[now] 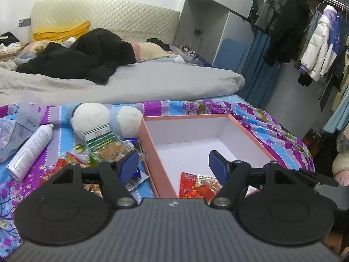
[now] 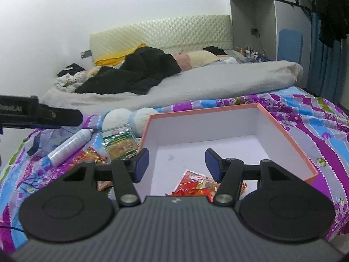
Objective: Organize snacks
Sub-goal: 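Withdraw both tools from the box back toward the snack pile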
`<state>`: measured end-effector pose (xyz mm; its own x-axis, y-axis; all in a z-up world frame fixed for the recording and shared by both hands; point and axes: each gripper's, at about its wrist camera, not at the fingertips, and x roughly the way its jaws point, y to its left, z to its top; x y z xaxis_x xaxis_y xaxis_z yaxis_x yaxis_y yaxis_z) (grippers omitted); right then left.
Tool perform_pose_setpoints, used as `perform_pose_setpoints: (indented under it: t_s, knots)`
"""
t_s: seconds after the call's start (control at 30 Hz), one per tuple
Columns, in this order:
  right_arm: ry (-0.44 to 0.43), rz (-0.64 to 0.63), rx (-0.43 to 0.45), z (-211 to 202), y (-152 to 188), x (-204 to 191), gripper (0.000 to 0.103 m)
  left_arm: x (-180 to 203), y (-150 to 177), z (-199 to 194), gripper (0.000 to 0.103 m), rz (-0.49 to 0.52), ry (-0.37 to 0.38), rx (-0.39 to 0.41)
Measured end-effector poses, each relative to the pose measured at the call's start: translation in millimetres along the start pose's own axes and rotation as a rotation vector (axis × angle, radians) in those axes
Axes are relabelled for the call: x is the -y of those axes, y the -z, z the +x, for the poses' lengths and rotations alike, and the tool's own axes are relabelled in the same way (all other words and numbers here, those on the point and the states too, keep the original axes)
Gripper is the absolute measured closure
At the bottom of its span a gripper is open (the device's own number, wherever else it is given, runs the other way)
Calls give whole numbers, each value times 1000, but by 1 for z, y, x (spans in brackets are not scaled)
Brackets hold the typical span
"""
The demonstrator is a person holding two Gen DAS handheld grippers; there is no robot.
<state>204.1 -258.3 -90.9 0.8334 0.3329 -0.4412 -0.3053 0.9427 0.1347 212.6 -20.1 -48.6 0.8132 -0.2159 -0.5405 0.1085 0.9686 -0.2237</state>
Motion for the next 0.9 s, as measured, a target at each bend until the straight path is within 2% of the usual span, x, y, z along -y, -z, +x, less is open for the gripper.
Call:
perform_pose_setpoints:
  t_s: [0.5, 0.9]
  knots:
    - [-43, -12, 32, -25, 24, -34, 44, -25, 33, -51, 27, -26, -29, 26]
    - [-106, -18, 15, -40, 52, -65, 44, -45, 72, -75, 27, -62, -61, -22]
